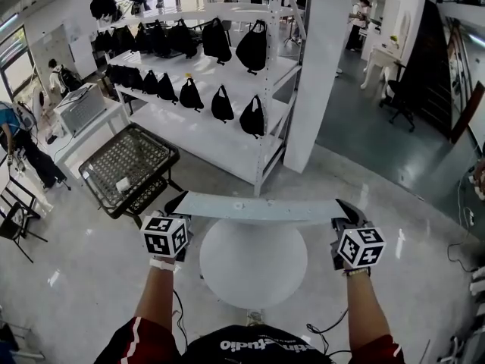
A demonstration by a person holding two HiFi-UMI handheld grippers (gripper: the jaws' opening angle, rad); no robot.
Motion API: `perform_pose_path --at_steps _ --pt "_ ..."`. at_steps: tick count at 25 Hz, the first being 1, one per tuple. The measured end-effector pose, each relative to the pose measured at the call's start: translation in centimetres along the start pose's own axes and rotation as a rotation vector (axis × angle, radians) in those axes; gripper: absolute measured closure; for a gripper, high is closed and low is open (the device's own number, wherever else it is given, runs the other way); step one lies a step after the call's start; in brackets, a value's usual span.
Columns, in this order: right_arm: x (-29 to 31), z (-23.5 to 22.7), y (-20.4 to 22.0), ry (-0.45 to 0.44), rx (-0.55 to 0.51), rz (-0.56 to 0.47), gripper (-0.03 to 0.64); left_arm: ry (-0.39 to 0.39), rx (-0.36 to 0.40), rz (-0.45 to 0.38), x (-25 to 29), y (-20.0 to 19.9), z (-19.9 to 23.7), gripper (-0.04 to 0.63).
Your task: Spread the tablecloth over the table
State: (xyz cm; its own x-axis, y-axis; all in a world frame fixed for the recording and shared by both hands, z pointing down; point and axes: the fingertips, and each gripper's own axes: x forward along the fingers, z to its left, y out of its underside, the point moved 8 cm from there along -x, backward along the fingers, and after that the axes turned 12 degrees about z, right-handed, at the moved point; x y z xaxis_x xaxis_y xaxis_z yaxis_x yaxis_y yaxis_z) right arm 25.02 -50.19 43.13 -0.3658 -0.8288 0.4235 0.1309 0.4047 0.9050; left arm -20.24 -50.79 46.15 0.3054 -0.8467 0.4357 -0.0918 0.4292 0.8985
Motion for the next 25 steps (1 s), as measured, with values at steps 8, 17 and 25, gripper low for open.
perform_pose_path --at_steps 8,17,25 --pt "-2.2 3.1 5.9 0.0 0.041 0.072 0.583 0.047 0.031 0.123 -2.6 6.8 -0.2 0.569" --pt "-4.5 5.3 11.7 0.07 0.117 0.141 0.575 0.141 -0.119 0.195 -4.6 12.3 -1.1 0.555" --pt "-8.3 6.6 14.7 0.126 0.094 0.2 0.545 0.163 -0.102 0.254 -5.9 15.6 -2.8 0.525"
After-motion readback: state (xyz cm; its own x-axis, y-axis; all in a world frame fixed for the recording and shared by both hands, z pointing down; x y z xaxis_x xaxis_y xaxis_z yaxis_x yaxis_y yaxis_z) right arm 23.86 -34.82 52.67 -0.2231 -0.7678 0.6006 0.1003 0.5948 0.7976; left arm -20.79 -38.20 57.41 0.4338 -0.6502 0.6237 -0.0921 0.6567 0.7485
